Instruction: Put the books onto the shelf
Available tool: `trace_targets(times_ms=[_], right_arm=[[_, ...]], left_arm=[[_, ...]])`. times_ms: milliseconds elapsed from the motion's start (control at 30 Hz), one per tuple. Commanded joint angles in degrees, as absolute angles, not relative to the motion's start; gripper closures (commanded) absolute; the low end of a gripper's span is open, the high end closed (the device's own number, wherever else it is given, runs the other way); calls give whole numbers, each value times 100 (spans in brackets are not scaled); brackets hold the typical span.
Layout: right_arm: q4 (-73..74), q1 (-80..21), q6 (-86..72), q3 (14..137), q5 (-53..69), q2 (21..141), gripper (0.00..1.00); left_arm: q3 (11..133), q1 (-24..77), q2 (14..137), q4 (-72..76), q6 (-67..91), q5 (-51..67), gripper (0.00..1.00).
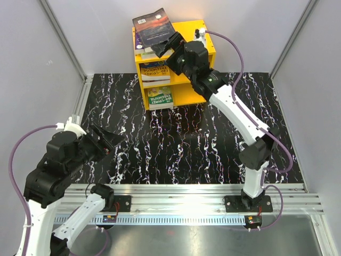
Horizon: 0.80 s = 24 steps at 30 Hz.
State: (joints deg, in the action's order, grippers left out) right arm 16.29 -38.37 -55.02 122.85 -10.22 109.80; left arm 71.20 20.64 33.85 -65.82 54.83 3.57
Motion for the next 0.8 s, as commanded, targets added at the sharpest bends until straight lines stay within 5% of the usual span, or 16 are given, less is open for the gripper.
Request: trace_targets(times_ms=[0, 33, 267, 467, 767], right_arm=[[1731, -4104, -4899, 11753, -484, 10172, 0], [1784, -4305, -4713, 11568, -457, 10012, 0], [2028, -4605, -3499, 9625, 1203, 8307, 0], [3128, -4614, -2857, 8501, 653, 6463, 0], [4164, -4614, -2777, 6918, -1335, 3535, 0]], left_arm=[[7154, 2083, 3559, -6223, 5177, 98, 9], [7198, 2083, 3594, -6231, 5125, 27, 2], [7164, 2074, 3797, -5854, 4044, -974, 1], [5346, 2074, 3595, -4564, 2507, -2029, 1], [1865, 2031, 3848, 619, 264, -2646, 1]])
